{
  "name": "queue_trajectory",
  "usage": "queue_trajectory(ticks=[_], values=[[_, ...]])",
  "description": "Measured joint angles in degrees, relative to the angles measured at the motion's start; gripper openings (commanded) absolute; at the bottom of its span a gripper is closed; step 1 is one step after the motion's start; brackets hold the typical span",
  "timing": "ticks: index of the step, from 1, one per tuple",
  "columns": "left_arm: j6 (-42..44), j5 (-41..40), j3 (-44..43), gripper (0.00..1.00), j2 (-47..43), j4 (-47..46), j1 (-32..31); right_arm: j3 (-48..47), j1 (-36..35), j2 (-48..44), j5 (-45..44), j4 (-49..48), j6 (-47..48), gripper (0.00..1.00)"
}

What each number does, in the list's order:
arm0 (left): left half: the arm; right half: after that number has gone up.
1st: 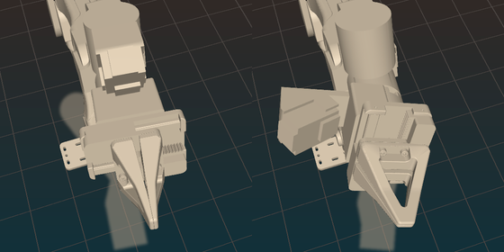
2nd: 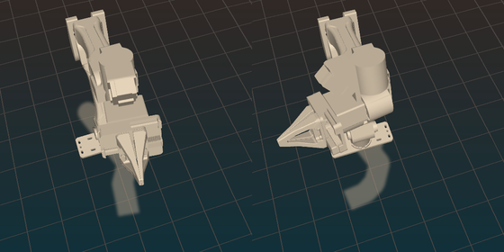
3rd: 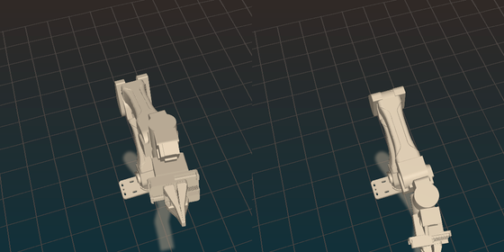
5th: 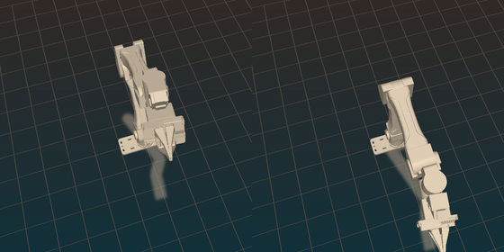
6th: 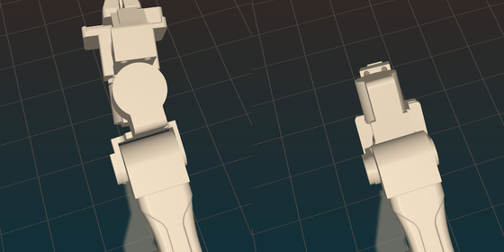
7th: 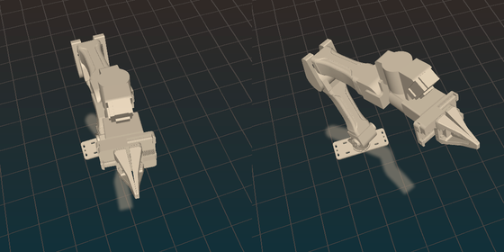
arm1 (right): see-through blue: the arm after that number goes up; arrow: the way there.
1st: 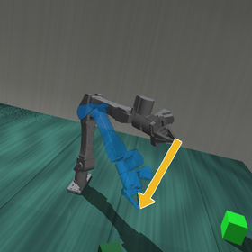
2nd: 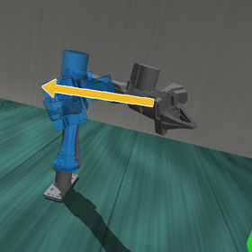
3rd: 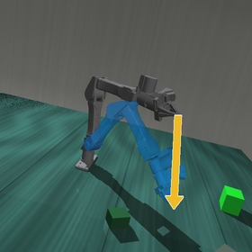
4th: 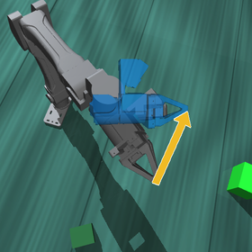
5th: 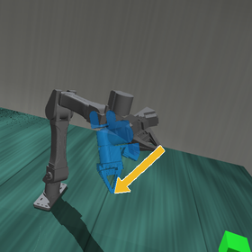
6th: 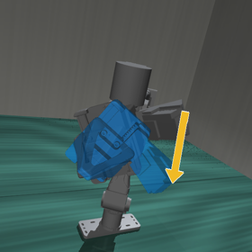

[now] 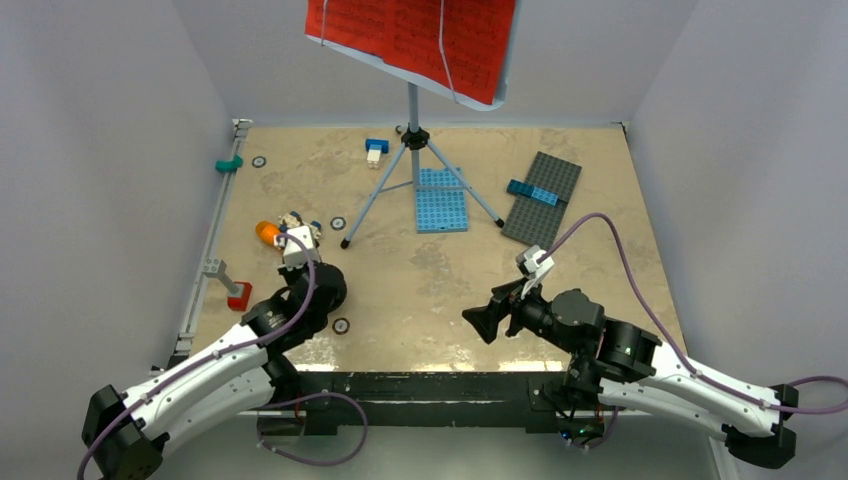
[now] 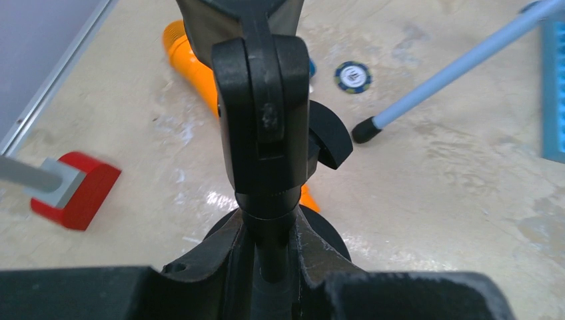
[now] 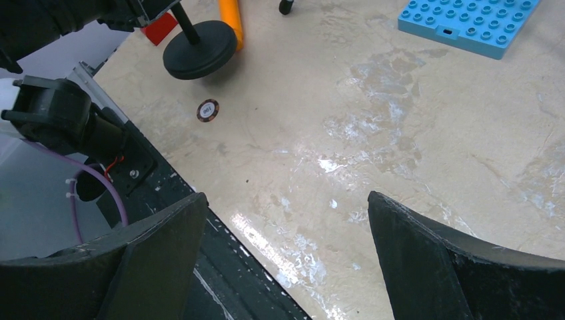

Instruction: Pack up the instrument practice props

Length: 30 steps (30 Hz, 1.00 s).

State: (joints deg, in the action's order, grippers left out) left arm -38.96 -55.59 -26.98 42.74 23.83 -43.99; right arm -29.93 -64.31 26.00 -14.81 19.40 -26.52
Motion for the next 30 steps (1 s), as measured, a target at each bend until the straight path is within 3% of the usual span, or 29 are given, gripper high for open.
queue_trajectory(ticks=[8, 12, 18, 30], values=[[-16.5, -2.6, -7.2, 0.0, 5.6, 16.8, 3.3, 0.4, 0.0, -1.4, 1.0, -1.0, 0.1, 0.95], [-20.1, -2.6, -8.2, 0.0, 6.5, 20.2, 6.9, 0.5, 0.0, -1.4, 1.1, -1.1, 0.3, 0.95], [-18.4, -1.3, -7.9, 0.0, 8.4, 18.2, 12.5, 0.7, 0.0, -1.7, 1.3, -1.6, 1.1, 0.95], [-7.4, -1.1, -6.3, 0.0, 16.0, 6.8, 16.3, 2.0, 0.0, -2.4, 1.2, -2.4, 1.7, 0.95]])
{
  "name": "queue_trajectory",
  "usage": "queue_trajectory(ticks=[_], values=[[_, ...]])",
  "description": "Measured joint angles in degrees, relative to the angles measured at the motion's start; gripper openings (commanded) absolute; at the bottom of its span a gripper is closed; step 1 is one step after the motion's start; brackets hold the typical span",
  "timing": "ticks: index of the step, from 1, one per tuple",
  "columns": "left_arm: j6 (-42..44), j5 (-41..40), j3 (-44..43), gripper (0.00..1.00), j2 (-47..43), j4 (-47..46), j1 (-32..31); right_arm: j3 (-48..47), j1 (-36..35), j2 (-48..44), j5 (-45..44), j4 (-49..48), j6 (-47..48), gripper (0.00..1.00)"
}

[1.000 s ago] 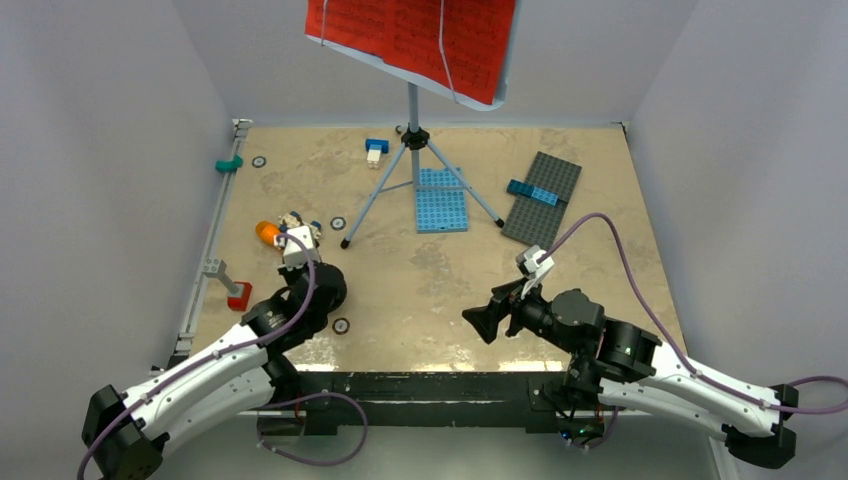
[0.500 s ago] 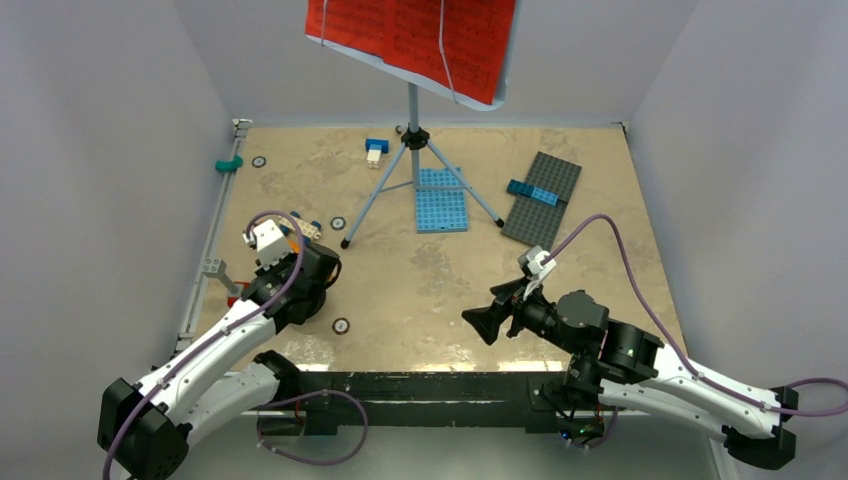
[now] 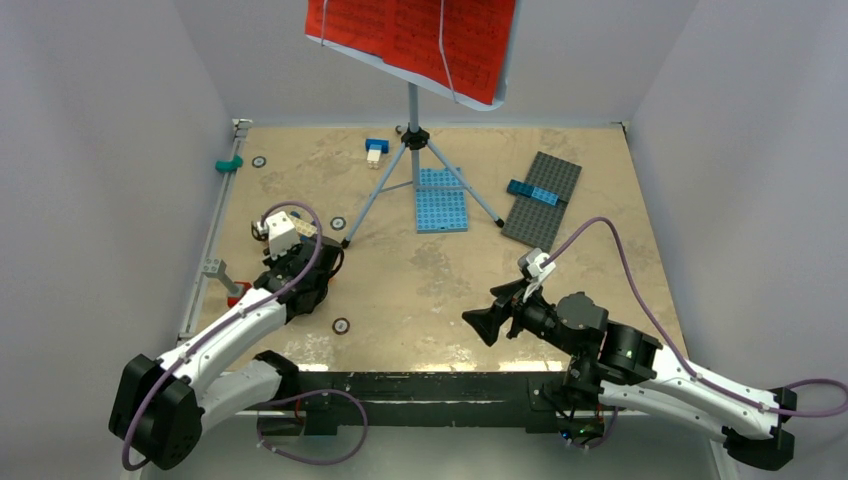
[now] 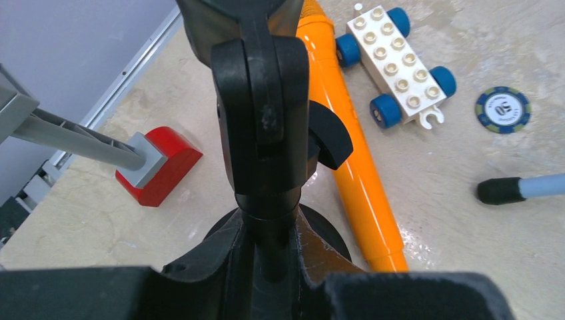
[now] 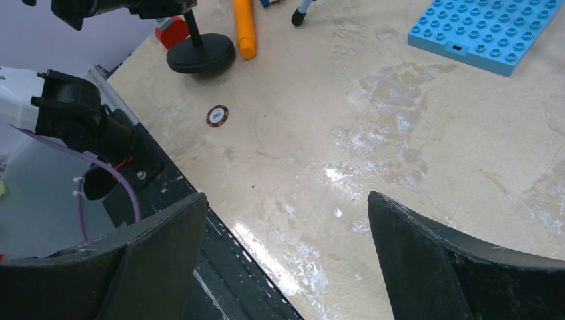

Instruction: Pack up the instrument practice props

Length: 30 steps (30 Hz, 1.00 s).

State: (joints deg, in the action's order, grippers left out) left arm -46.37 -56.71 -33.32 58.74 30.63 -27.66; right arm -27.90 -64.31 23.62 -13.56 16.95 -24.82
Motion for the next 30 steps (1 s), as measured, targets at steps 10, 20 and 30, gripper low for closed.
queue_trajectory(ticks=[10, 20, 30], values=[[4.1, 2.5, -3.7, 0.34, 5.6, -0.7, 2.3, 0.0, 0.0, -1.0, -0.5, -0.2, 0.3, 0.96], [4.0, 4.5, -3.7, 0.75, 2.6, 0.3, 2.5, 0.0, 0.0, -2.0, -0.9, 1.1, 0.7, 0.96], [-0.7, 7.1, -6.6, 0.97, -9.9, 10.0, -1.5, 0.0, 0.0, -1.6, -0.9, 1.9, 1.1, 0.96]])
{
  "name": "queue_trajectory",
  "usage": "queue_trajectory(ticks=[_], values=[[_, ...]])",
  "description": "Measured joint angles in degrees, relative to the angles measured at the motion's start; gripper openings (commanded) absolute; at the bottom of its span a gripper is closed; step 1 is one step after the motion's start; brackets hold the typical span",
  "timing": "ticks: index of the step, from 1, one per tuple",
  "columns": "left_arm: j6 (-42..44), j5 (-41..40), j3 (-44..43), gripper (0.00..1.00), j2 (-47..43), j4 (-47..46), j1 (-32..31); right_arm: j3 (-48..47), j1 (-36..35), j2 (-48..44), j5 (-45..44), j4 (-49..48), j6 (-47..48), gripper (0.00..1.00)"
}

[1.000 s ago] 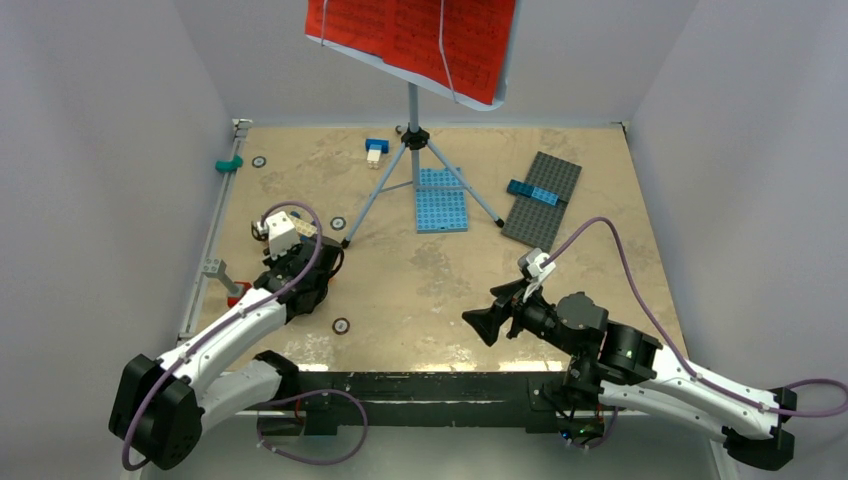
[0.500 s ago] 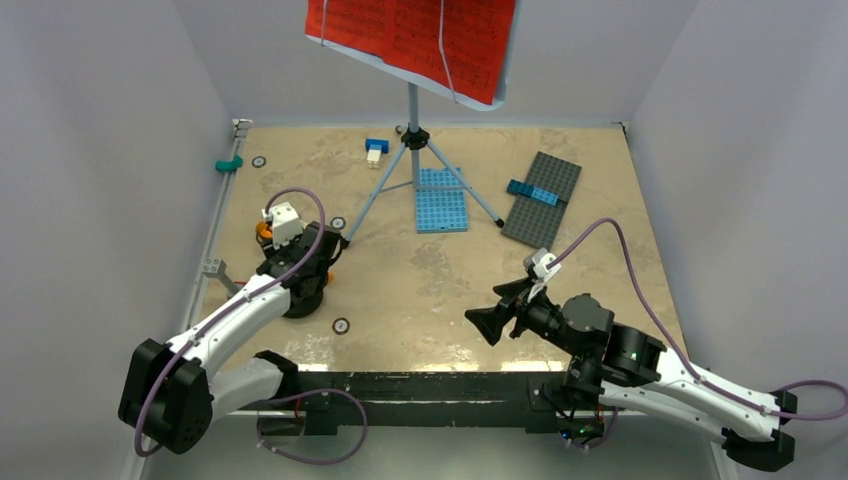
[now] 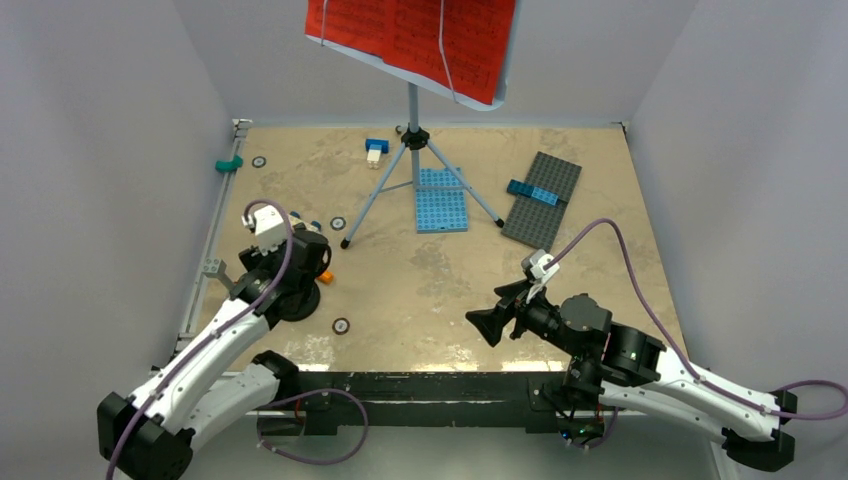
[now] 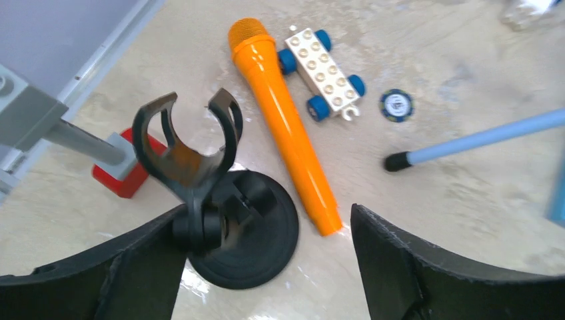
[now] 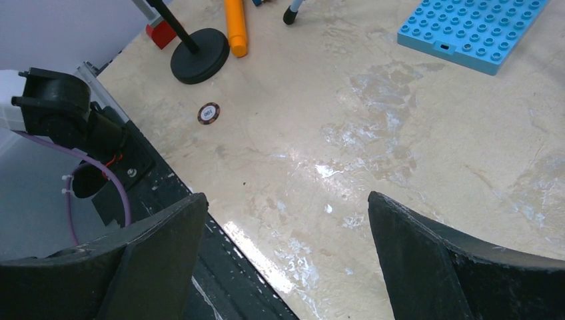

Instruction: Pack up the instrument practice props

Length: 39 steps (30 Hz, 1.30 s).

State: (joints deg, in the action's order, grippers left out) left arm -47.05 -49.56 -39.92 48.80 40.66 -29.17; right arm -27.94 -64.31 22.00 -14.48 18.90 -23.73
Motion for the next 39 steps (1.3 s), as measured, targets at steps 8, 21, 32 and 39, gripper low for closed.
queue_trajectory(ticks=[8, 21, 32, 39], values=[[-7.2, 2.1, -6.2, 1.0, -6.5, 13.7, -9.0, -0.1, 0.0, 1.8, 0.3, 0.0, 0.8, 0.96], [0.5, 0.0, -23.3, 0.98, -9.5, 15.0, -18.3, -0.1, 0.0, 4.5, 1.0, -2.4, 0.6, 0.96], [18.7, 24.7, -13.0, 0.96, 1.3, -19.5, -19.0, -7.5, 19.9, 20.2, 4.0, -7.4, 0.3, 0.94], [20.8, 33.6, -7.6, 0.96, -1.1, -29.7, -19.0, -19.5, 28.3, 44.6, 2.9, -19.3, 4.9, 0.84]])
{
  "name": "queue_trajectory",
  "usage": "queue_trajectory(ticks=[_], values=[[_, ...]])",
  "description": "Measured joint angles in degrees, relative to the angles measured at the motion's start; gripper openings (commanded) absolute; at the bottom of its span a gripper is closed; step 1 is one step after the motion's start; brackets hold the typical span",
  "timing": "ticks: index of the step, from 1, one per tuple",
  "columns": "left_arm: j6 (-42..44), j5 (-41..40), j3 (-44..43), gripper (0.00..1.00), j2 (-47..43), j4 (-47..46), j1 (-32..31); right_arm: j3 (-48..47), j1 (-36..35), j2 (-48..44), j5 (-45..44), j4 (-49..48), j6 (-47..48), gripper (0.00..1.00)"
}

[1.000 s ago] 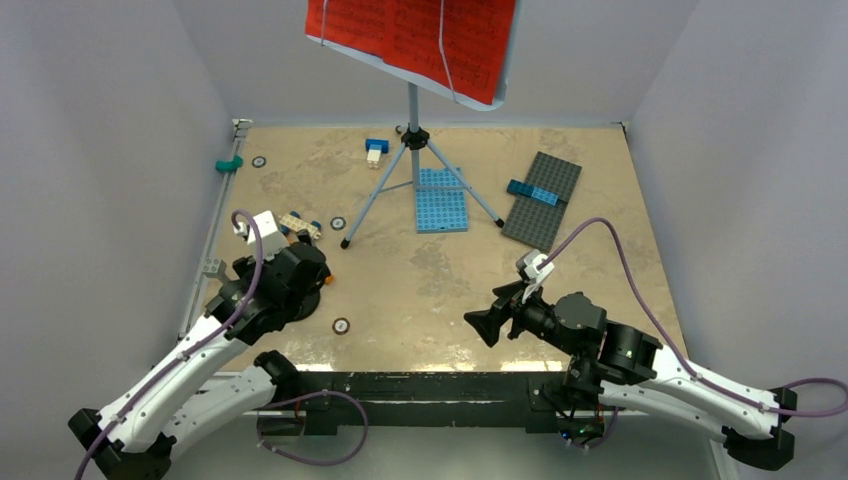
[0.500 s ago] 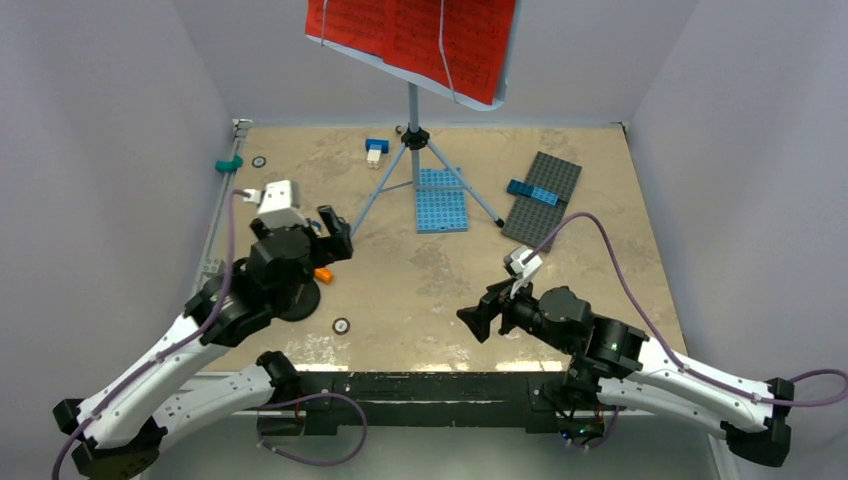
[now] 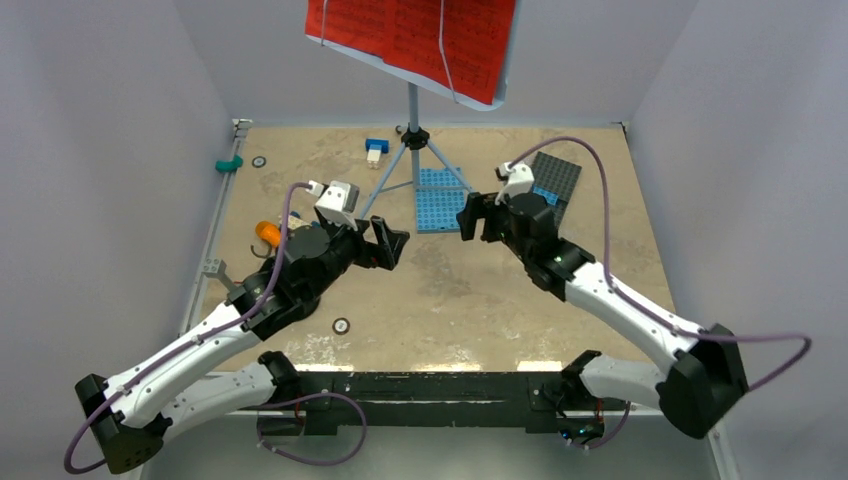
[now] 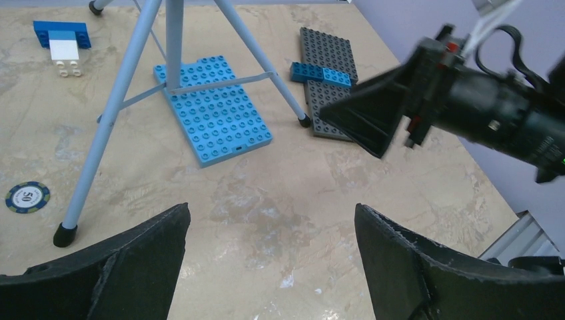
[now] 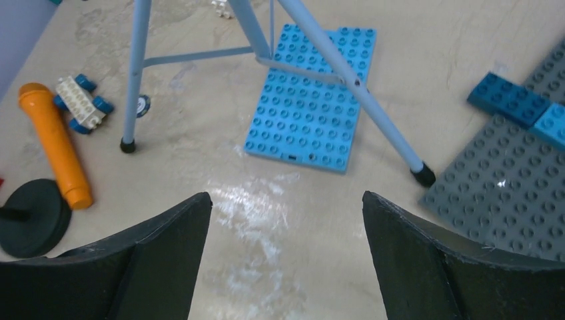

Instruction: Pack up the instrument practice props

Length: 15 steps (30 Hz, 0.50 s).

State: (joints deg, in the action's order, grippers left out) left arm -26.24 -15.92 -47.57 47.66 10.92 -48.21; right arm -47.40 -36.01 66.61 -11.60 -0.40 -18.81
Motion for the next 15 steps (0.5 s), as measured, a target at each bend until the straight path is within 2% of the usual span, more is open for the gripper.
queue_trajectory(ticks=[7, 15], values=[[-0.2, 0.7, 10.0, 0.94, -7.9, -2.3, 0.0, -11.8, 0.9, 19.4, -1.0, -8.7, 11.1, 0.79], [-1.8, 0.3, 15.9, 0.94, -18.4, -2.3, 0.0, -18.3, 3.3, 30.5, -3.3, -12.0, 20.5, 0.67]])
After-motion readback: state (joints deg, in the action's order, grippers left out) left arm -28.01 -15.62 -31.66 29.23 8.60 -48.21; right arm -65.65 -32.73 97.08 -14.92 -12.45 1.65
